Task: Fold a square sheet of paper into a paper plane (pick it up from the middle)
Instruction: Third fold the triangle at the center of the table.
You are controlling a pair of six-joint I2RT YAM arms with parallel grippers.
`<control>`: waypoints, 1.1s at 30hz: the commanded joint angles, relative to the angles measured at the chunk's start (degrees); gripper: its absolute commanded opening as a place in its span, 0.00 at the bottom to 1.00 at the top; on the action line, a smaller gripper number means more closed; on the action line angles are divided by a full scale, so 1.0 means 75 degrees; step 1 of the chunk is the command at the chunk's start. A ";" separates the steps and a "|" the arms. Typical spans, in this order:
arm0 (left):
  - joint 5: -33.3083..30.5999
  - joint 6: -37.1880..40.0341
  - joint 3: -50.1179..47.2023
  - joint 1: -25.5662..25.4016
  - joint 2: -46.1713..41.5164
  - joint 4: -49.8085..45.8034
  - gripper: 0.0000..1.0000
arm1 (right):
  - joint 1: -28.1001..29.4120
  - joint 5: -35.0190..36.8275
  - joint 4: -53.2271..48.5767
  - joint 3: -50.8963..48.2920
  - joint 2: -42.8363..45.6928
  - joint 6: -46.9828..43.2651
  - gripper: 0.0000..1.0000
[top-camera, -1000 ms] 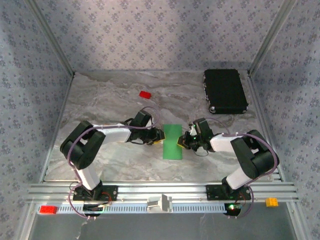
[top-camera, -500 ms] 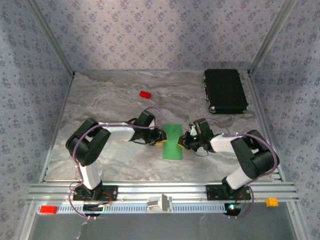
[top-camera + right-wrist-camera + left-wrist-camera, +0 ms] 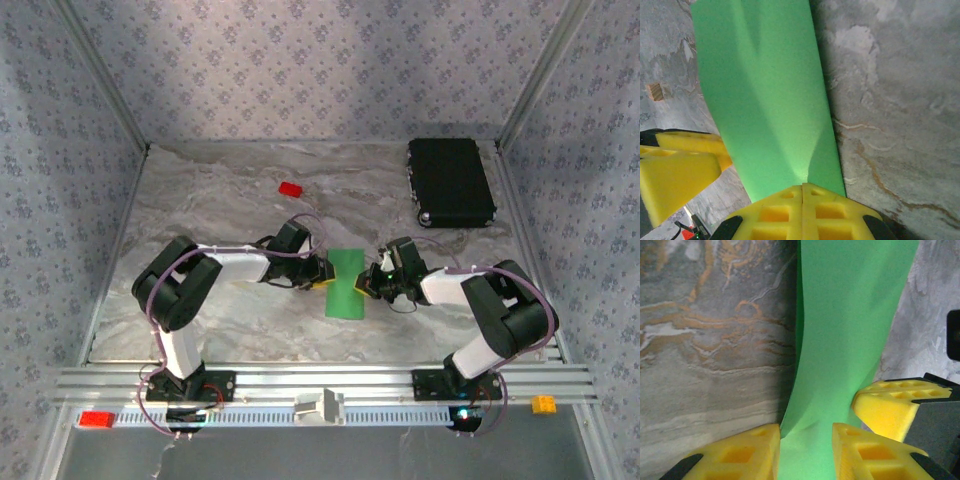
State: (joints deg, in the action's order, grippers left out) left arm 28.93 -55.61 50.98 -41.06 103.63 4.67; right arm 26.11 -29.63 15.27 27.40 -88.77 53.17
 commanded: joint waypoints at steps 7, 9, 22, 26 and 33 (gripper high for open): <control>0.0168 0.0035 0.0080 -0.0063 0.0034 0.0456 0.34 | -0.0039 0.0320 -0.0770 -0.0295 -0.0045 0.0077 0.05; 0.0260 0.0068 0.0080 -0.0059 0.0034 0.0594 0.35 | -0.0037 0.0324 -0.0765 -0.0298 -0.0031 0.0081 0.05; 0.0252 0.0431 0.0317 0.0106 0.0126 0.0573 0.38 | -0.0036 0.0323 -0.0746 -0.0323 0.0005 0.0094 0.05; 0.0302 0.0362 0.0247 0.0097 0.0093 0.0585 0.34 | -0.0028 0.0317 -0.0714 -0.0317 0.0020 0.0117 0.05; 0.0327 0.0234 0.0093 0.0090 0.0091 0.0491 0.27 | -0.0028 0.0303 -0.0631 -0.0290 0.0026 0.0177 0.06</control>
State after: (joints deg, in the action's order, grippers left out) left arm 29.61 -53.76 51.99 -40.51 103.63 7.97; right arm 26.11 -29.52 15.46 26.92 -88.25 53.65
